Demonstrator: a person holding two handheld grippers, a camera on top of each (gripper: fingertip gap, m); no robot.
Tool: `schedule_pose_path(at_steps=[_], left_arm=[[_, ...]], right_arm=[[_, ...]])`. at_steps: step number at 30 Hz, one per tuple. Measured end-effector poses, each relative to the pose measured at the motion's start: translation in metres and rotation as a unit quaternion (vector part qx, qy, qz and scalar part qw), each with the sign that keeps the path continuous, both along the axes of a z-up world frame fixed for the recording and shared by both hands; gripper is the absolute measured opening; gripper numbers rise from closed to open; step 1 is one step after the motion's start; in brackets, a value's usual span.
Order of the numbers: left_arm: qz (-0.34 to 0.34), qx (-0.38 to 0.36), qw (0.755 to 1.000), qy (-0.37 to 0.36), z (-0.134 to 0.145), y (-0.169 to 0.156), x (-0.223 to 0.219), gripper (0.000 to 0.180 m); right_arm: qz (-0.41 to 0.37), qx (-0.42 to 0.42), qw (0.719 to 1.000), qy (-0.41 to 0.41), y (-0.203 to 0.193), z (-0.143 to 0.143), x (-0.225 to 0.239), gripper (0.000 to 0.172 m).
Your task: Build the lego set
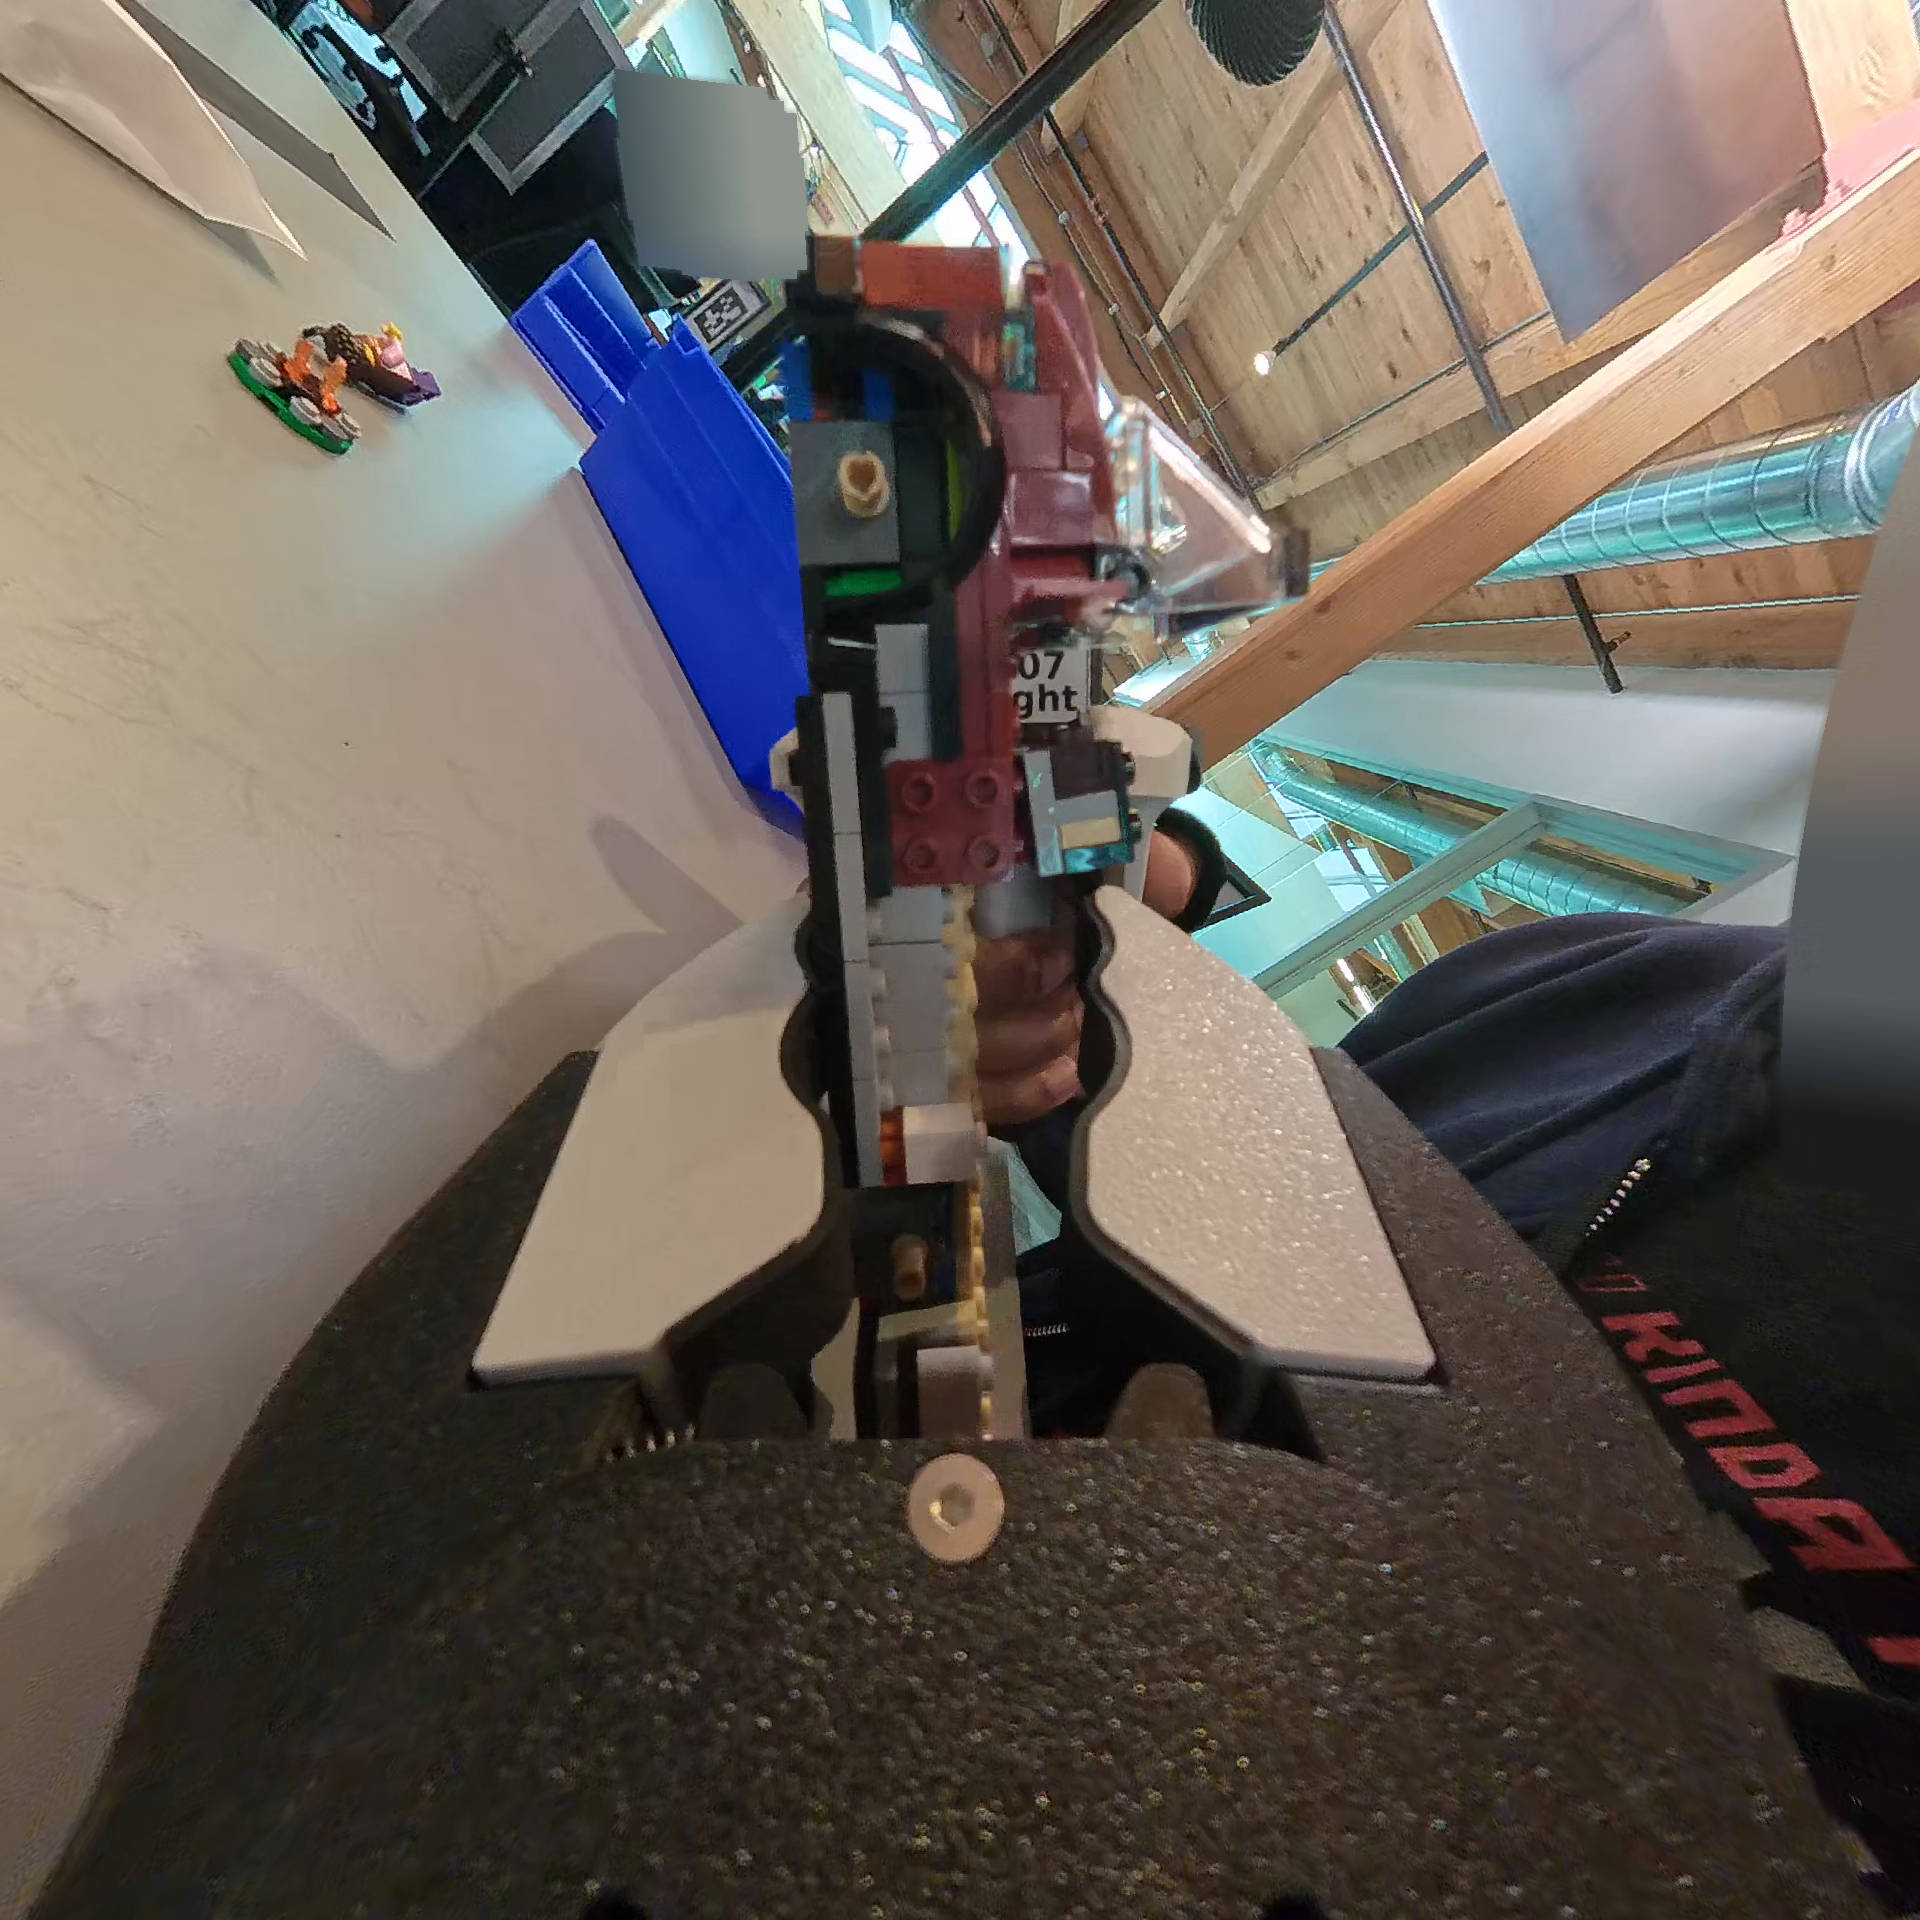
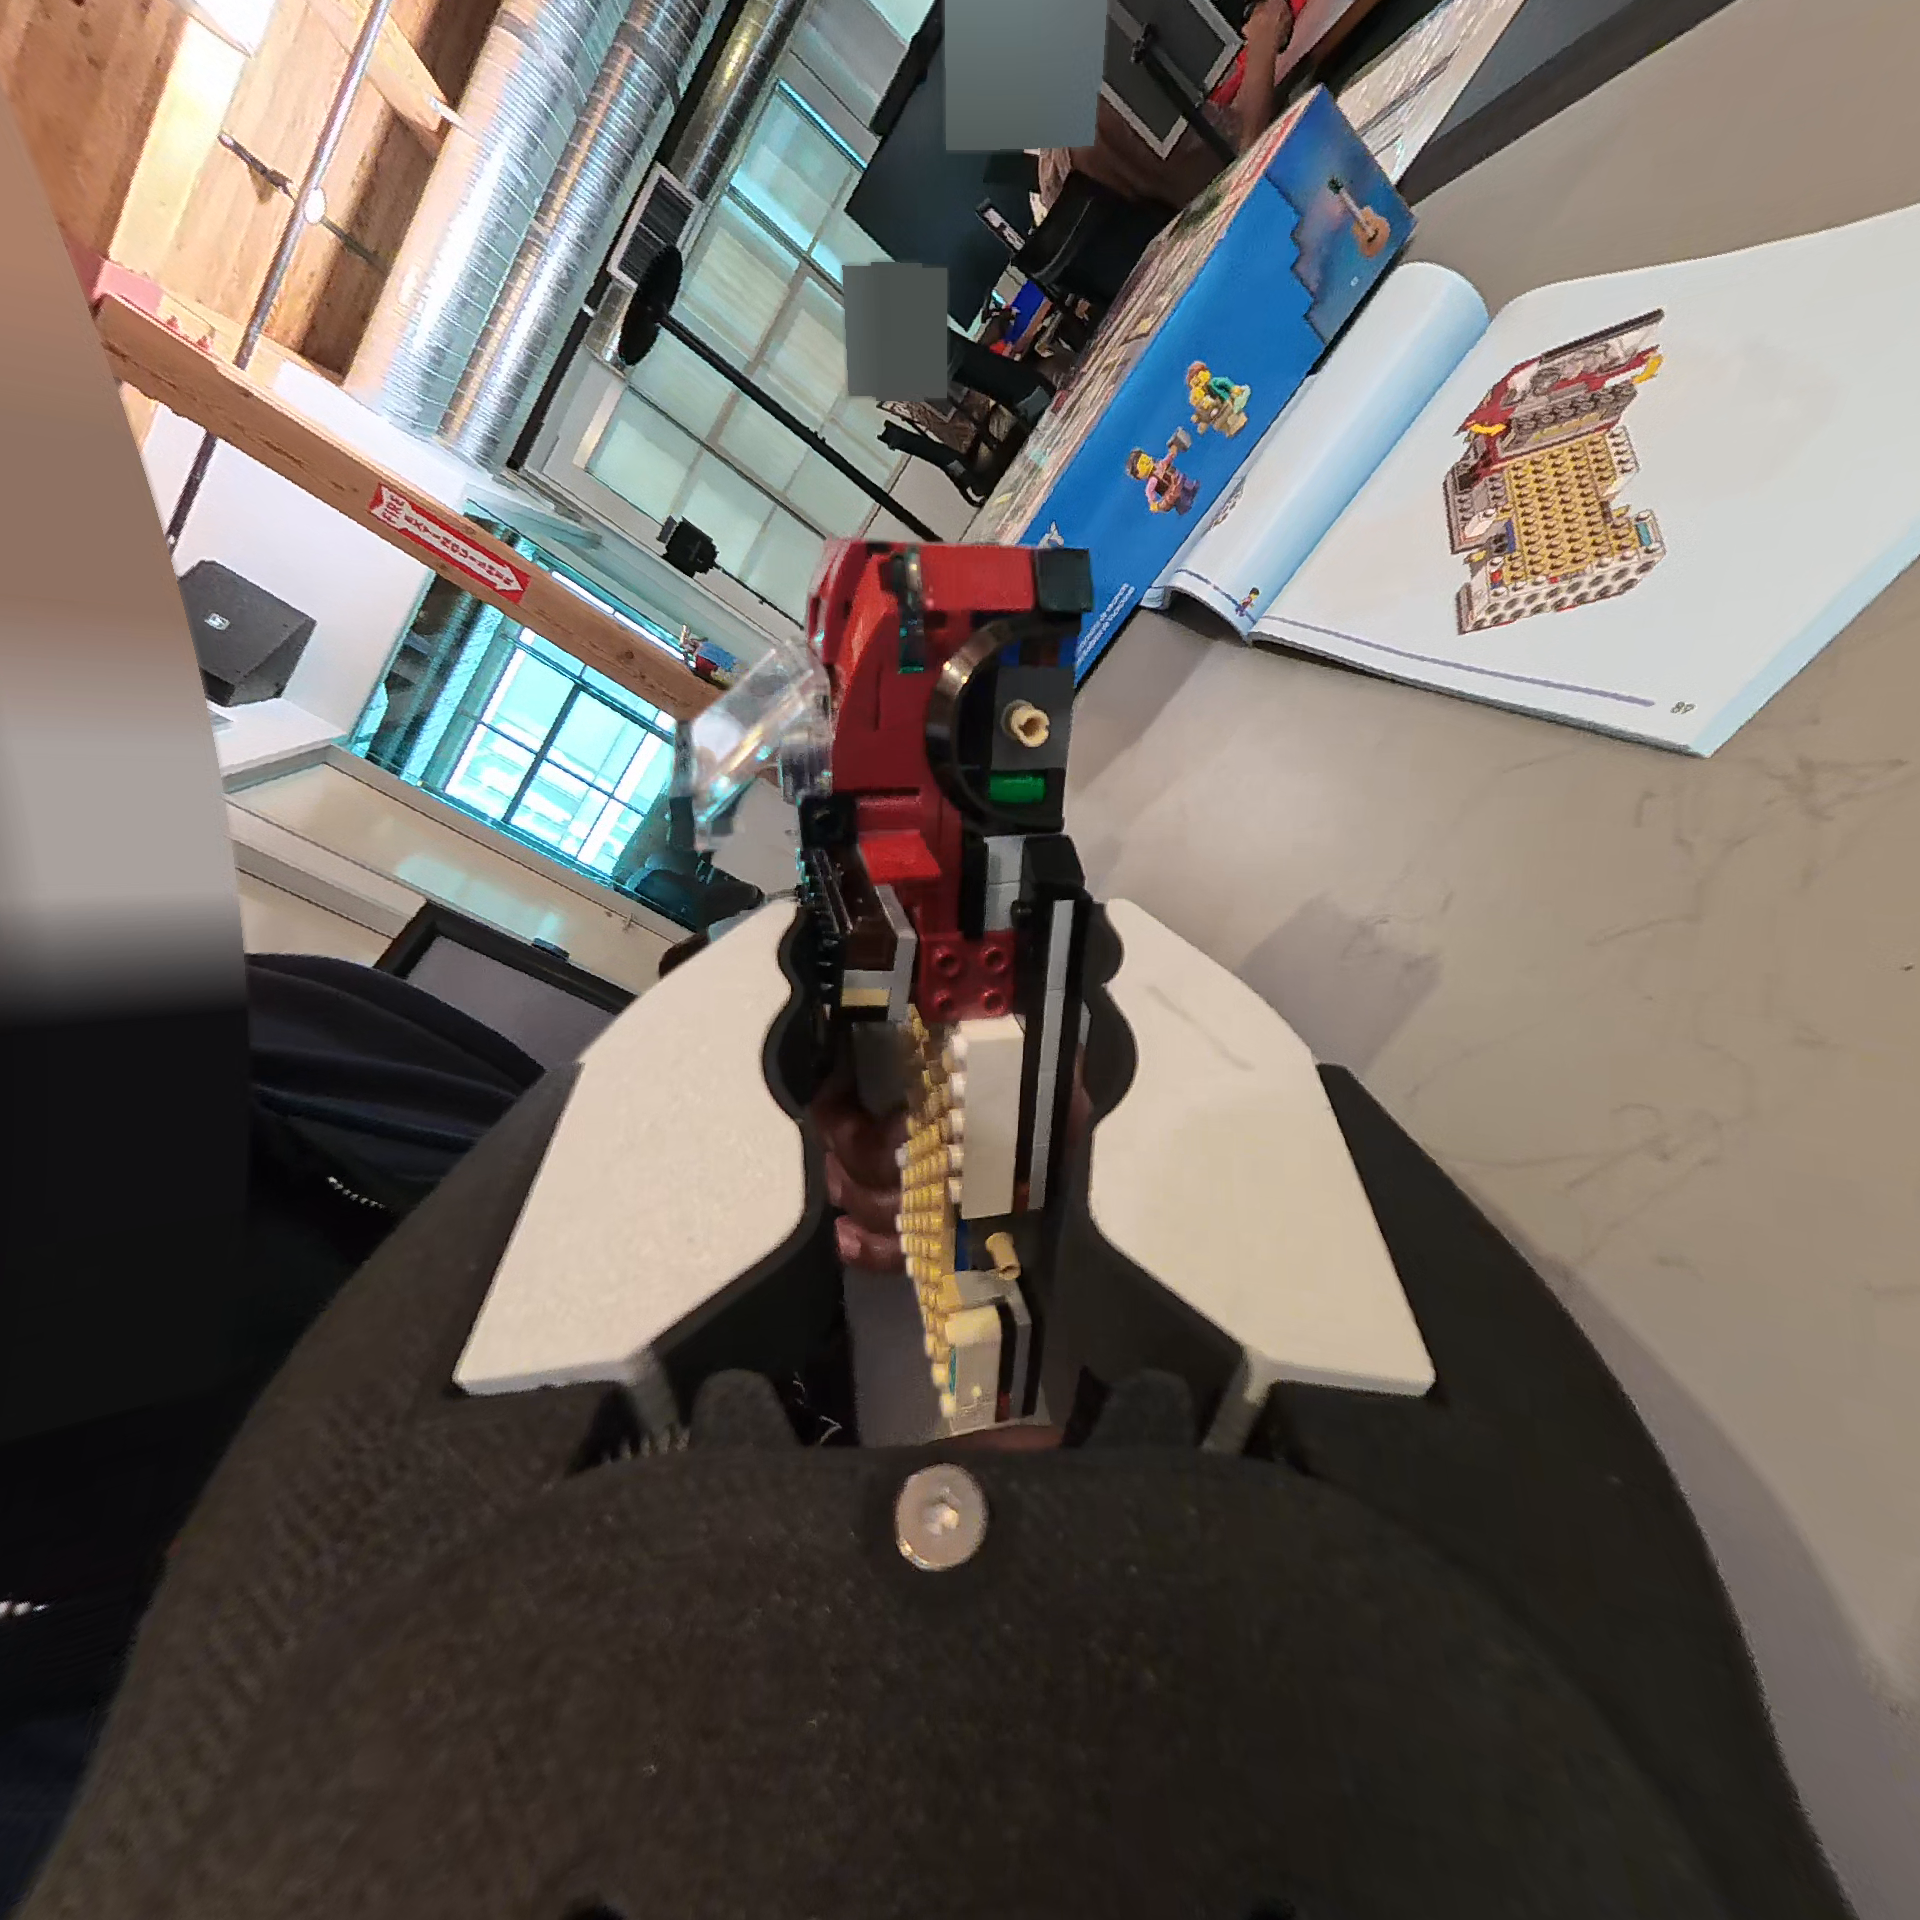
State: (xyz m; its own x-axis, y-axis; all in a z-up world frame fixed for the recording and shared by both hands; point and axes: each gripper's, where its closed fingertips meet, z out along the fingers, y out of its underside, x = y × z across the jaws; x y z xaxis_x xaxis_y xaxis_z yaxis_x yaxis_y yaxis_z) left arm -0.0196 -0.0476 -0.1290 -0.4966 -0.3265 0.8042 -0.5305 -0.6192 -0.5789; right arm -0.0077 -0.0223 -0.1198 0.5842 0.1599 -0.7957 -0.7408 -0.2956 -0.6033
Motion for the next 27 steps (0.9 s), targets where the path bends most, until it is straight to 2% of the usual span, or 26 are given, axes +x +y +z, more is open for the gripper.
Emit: schedule_pose_path(at_steps=[9,27], left_arm=[[0.006,-0.034,0.999,-0.007,0.01,0.005,0.0,0.051],[0.004,-0.065,0.998,-0.007,0.018,0.007,0.002,0.049]], right_arm=[[0.001,0.019,0.999,-0.031,0.002,0.005,-0.001,0.048],[-0.005,0.031,0.998,-0.059,0.002,0.011,-0.001,0.05]])
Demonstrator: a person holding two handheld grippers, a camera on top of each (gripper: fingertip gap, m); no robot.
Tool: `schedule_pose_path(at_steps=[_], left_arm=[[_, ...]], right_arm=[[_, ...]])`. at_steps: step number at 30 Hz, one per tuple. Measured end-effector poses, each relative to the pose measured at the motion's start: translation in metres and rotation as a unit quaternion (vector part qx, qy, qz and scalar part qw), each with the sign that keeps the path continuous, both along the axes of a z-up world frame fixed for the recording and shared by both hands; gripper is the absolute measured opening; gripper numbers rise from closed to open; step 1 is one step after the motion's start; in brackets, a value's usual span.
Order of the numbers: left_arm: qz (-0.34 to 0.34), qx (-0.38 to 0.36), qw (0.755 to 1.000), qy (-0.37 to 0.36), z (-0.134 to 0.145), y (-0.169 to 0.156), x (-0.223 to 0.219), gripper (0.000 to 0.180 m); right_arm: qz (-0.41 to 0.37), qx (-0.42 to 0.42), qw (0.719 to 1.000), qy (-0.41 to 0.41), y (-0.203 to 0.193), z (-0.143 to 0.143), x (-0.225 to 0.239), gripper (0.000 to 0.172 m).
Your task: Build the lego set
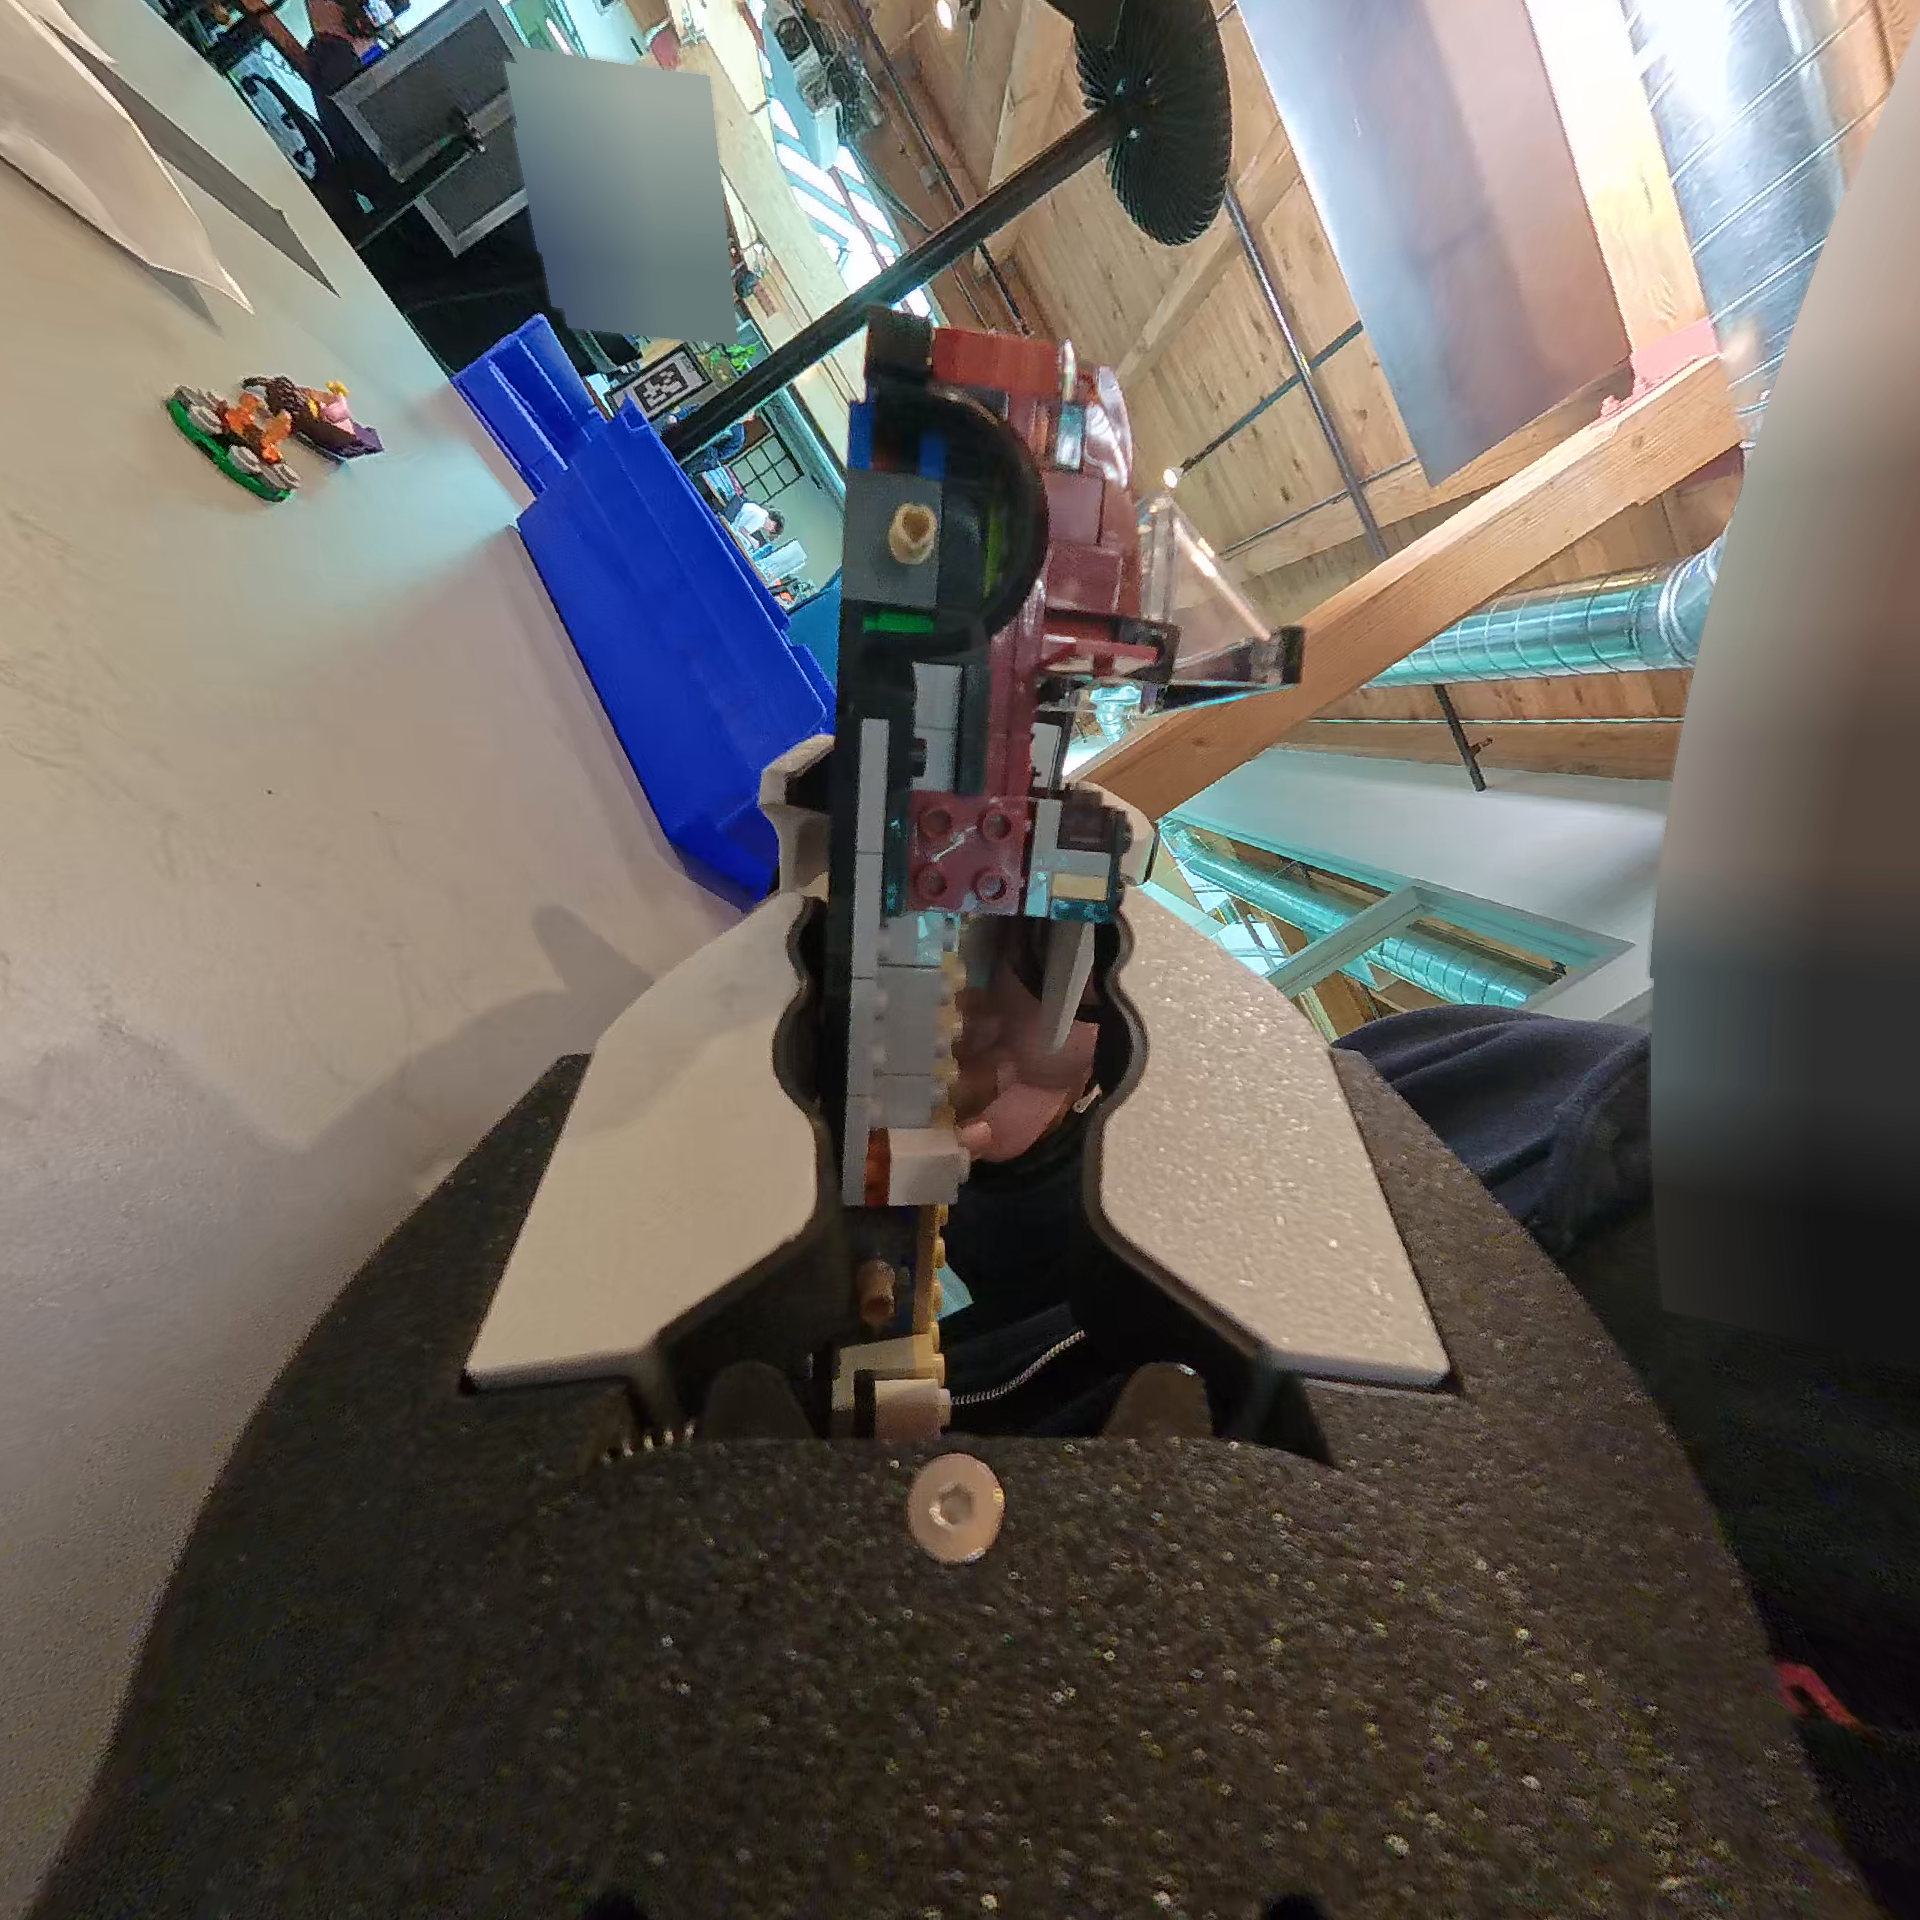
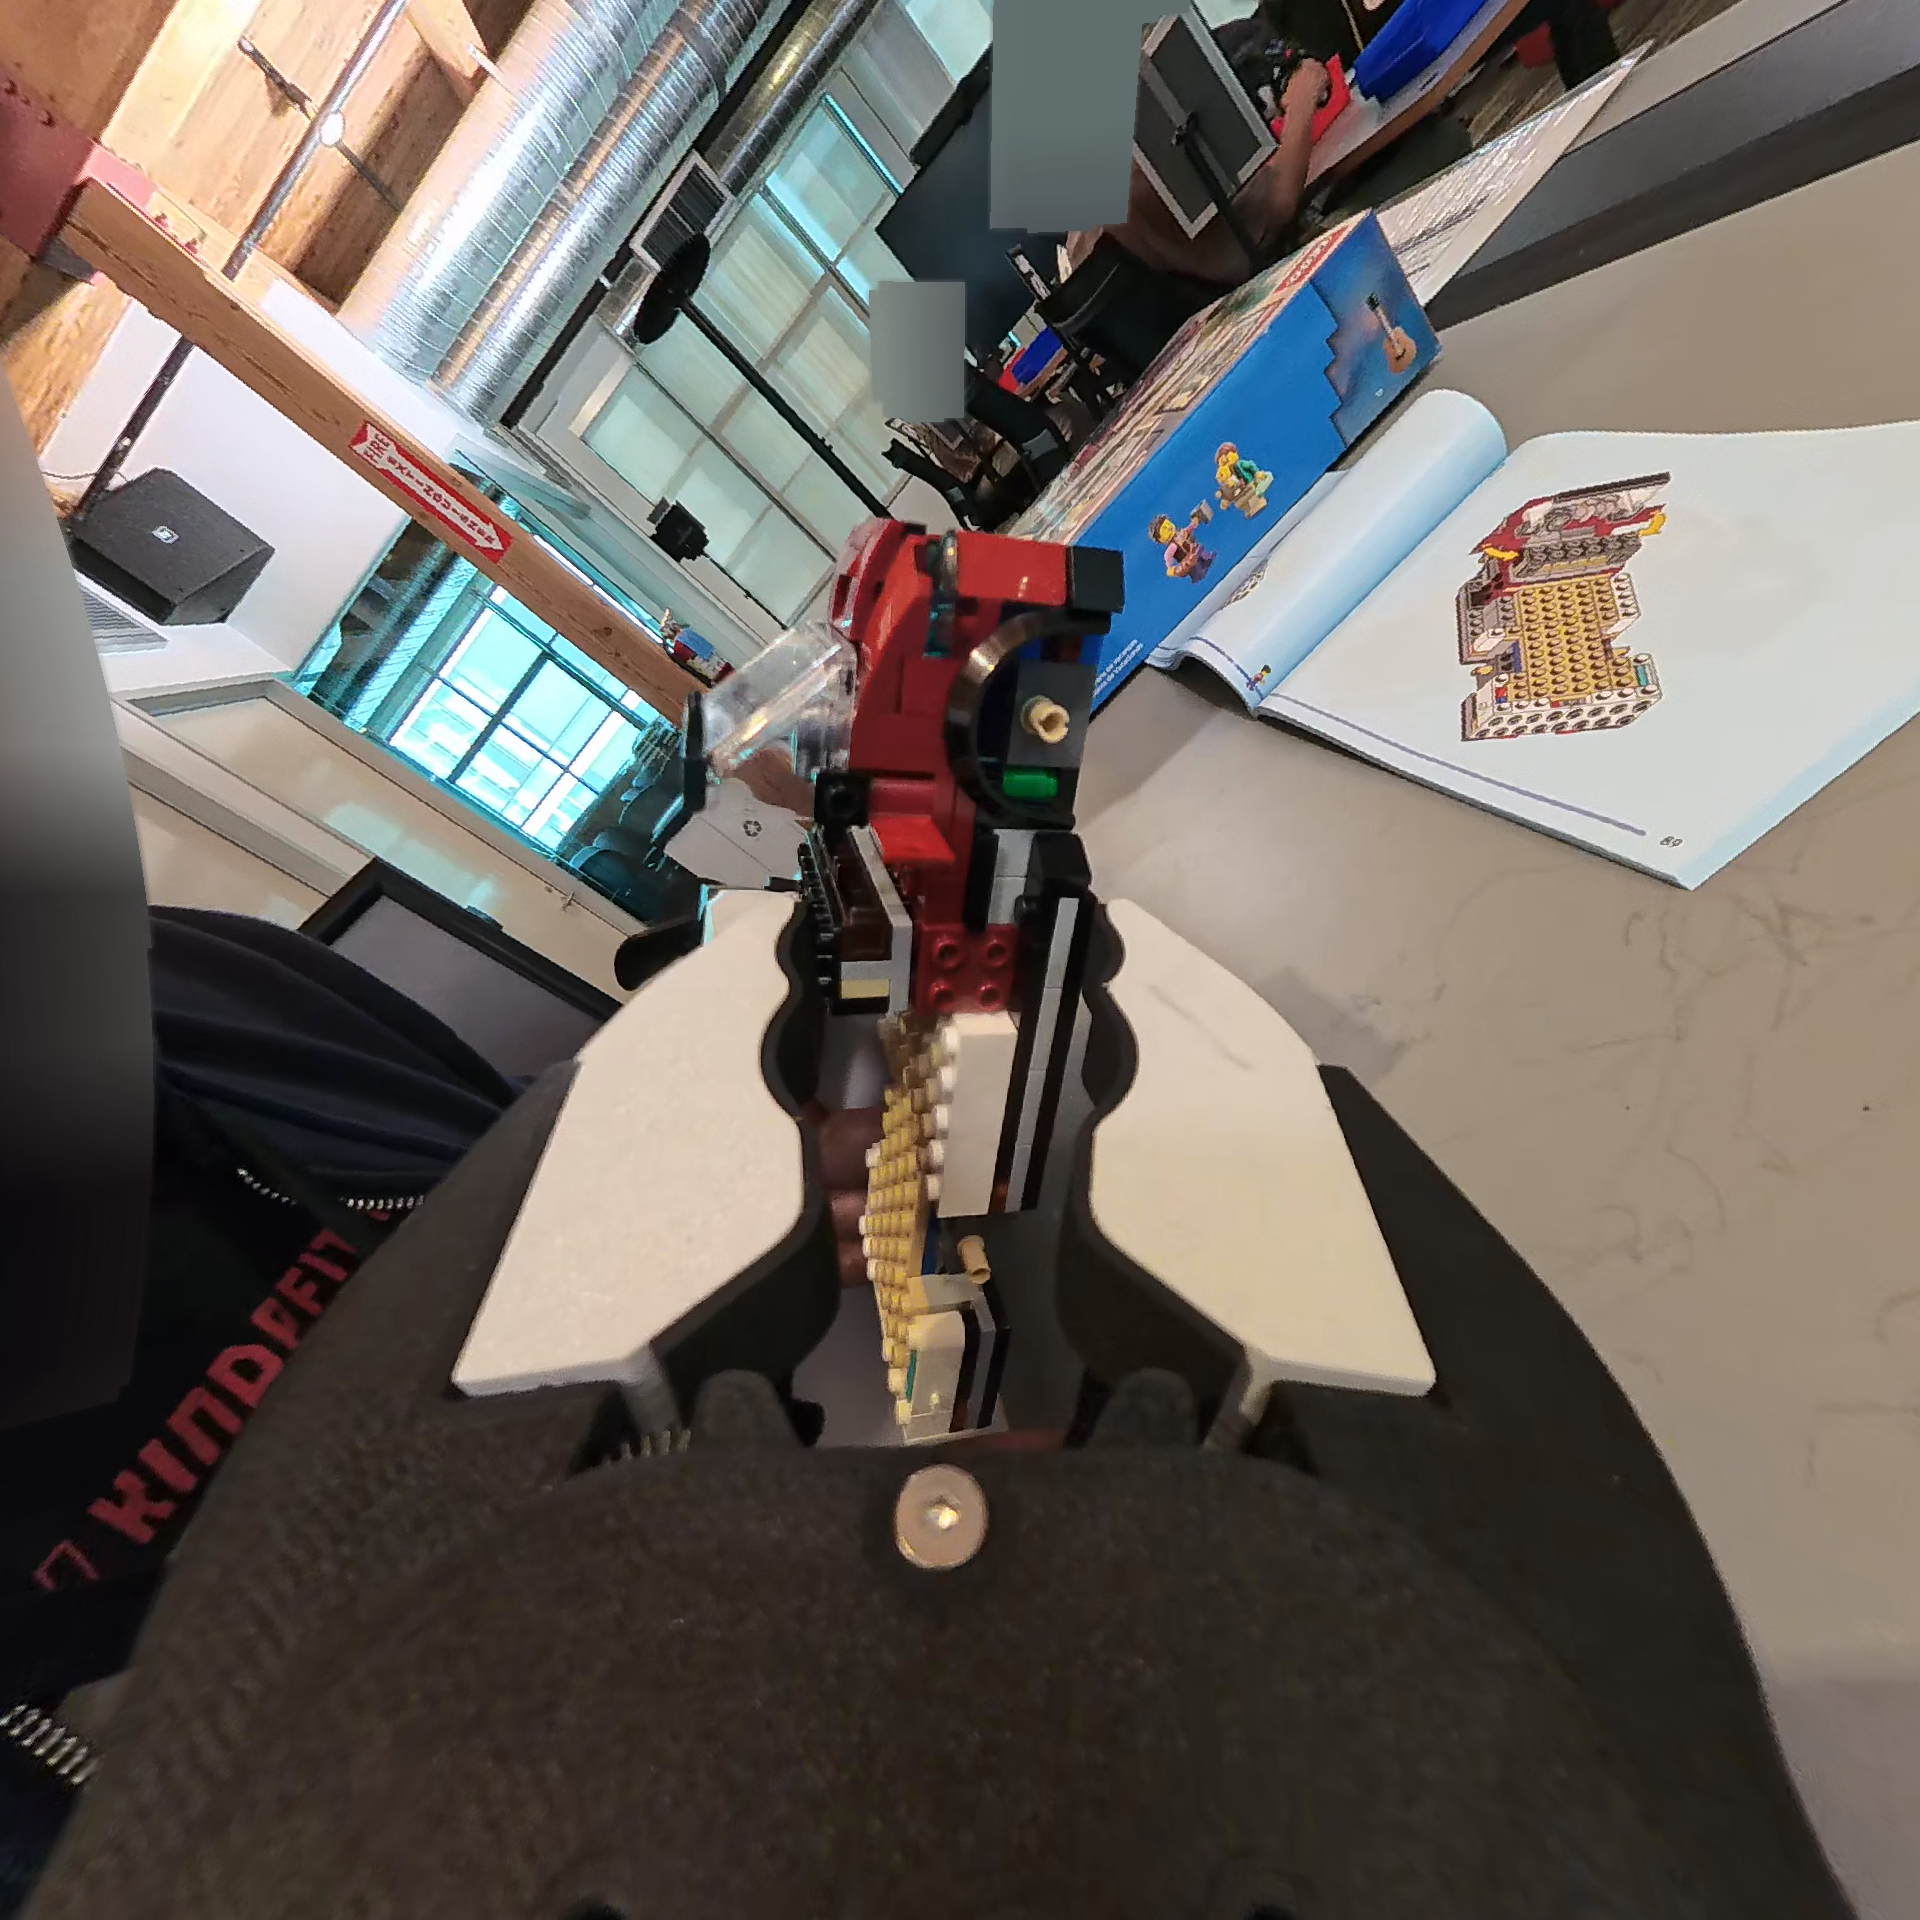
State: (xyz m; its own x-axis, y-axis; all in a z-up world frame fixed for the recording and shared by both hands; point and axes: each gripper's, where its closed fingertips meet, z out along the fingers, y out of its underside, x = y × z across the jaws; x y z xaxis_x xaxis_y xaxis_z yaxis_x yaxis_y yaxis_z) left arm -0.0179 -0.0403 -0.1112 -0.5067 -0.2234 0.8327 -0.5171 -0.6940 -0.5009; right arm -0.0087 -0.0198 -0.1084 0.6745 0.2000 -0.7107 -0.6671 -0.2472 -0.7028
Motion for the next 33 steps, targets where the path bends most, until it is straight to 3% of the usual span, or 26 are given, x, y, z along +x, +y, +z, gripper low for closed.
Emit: schedule_pose_path(at_steps=[3,10,12,33], left_arm=[[-0.003,-0.002,1.0,-0.006,0.0026,-0.0005,-0.0007,0.041],[-0.013,-0.001,1.0,-0.01,0.0017,-0.0028,-0.0016,0.042],[-0.009,0.023,1.0,-0.006,-0.0033,-0.0041,-0.0011,0.026],[-0.004,0.072,0.997,-0.033,-0.0048,-0.007,-0.0038,0.021]], right_arm=[[0.0,0.004,1.0,0.015,0.0,0.0007,0.0004,0.051],[0.001,0.005,1.0,0.021,-0.0014,0.0015,0.0002,0.051],[0.009,0.008,1.0,0.015,-0.002,0.0041,-0.003,0.049],[0.017,0.016,1.0,-0.003,-0.0033,0.0069,-0.0072,0.049]])
